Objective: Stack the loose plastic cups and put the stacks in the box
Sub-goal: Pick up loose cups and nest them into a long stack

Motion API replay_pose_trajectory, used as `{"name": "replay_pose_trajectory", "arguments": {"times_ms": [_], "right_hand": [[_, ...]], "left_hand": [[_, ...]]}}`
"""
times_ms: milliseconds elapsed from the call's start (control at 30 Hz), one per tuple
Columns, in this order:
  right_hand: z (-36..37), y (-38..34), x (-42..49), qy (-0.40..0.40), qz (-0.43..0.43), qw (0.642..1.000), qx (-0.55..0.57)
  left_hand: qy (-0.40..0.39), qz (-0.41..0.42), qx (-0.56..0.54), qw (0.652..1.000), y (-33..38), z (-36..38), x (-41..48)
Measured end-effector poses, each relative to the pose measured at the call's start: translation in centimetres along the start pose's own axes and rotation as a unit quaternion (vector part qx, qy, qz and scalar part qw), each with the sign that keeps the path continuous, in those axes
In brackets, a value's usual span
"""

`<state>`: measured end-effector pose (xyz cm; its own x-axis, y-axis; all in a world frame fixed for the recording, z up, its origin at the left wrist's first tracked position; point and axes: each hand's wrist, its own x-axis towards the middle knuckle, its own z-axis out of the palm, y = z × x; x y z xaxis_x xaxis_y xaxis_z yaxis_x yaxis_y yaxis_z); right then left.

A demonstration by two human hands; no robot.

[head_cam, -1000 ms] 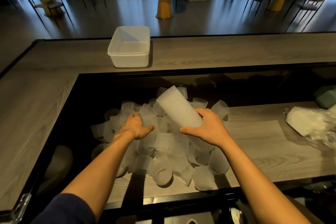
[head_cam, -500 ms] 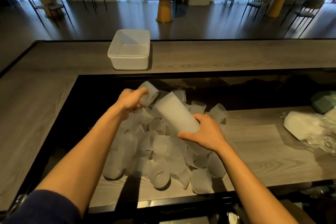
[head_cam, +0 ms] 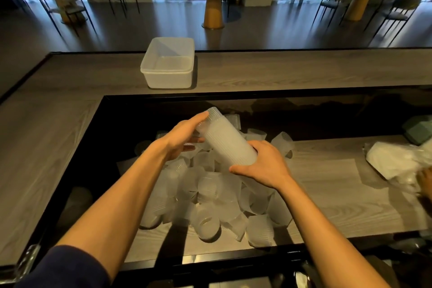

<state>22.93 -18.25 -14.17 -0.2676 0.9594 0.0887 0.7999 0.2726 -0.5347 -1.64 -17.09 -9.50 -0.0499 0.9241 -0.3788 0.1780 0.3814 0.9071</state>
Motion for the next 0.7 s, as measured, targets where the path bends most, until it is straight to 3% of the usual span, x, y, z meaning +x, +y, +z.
{"name": "replay_pose_trajectory", "arguments": {"times_ms": [333,467,567,633,700], "right_hand": [[-0.5,-0.3,-0.4,0.006,0.006,0.999,-0.031],[-0.9,0.7,-0.3,0.003,0.016,1.000,-0.011],[-1.0,1.4,-0.5,0.017,0.046,0.998,0.038],[-0.9,1.9,-0.9,0.026,0.073,0.996,0.052],[-0.8,2.6,-1.4,0.022,0.085,0.994,0.061]], "left_hand": [[-0.041,0.003,0.066,0.997,-0.8,2.1,-0.2],[-0.087,-0.014,0.001,0.996,-1.4,1.5,-0.1],[-0.032,-0.023,-0.085,0.996,-2.3,1.7,0.1],[0.007,0.015,0.081,0.997,-3.5,2.0,0.5],[-0.051,0.048,0.310,0.948,-5.3,2.4,0.7]]}}
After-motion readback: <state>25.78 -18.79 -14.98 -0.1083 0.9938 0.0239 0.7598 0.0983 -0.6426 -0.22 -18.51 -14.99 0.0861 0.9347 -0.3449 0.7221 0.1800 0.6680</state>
